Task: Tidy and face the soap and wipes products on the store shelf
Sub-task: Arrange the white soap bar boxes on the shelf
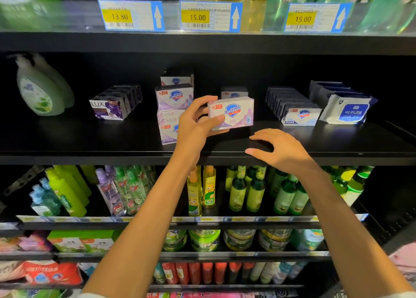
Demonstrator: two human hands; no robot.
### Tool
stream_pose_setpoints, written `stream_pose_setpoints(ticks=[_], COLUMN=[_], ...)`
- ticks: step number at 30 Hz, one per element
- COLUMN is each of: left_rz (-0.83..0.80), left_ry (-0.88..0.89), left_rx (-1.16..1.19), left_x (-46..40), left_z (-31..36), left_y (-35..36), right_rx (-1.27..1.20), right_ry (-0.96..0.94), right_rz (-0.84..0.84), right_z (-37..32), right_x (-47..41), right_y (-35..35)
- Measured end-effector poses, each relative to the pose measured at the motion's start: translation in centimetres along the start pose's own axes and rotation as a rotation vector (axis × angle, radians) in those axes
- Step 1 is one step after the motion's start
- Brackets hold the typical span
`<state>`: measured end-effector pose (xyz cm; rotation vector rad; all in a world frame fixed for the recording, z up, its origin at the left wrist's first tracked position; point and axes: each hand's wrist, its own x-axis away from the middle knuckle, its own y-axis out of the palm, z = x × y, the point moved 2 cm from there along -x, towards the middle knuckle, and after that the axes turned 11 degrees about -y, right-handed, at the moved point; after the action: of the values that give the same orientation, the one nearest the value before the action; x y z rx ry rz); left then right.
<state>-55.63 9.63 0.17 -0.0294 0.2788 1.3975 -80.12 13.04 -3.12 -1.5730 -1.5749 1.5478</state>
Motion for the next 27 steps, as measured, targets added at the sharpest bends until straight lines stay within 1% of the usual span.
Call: stream_pose_setpoints(ticks=[2, 7, 11, 17, 24, 27], left_rz=[0.022, 0.112, 0.136, 0.191, 0.335, 0.375], left_ry=[0.045, 0.055, 0.056, 0.039, 0.137, 0.154], left_rx=[-0.086, -0.230, -0.251, -0.431, -0.671, -0.723], left_x=[0.1, -0.6, -1.4, -2.3, -3.2, -3.5], left_z=[1.1, 4.2, 5.3, 4.5, 3.8, 3.7], left_y=[-1.3, -6.1, -8.6, -10.9, -11.9, -11.8], right_rx=[0.001, -0.018, -0.020, -0.033, -0.033, -0.025], right_ry=[-0.013, -0.018, -0.012, -0.002, 0.005, 0.014], right_rz=[0.002, 0.023, 0.031, 0.036, 0.033, 0.030], right_z=[0.1, 0.0, -0.1, -0.2, -0.3, -0.4], right_x=[0.0, 0.1, 0.1, 0.2, 0.1, 0.1], right_y=[0.1, 0.1, 0.1, 0.0, -0.1, -0.1])
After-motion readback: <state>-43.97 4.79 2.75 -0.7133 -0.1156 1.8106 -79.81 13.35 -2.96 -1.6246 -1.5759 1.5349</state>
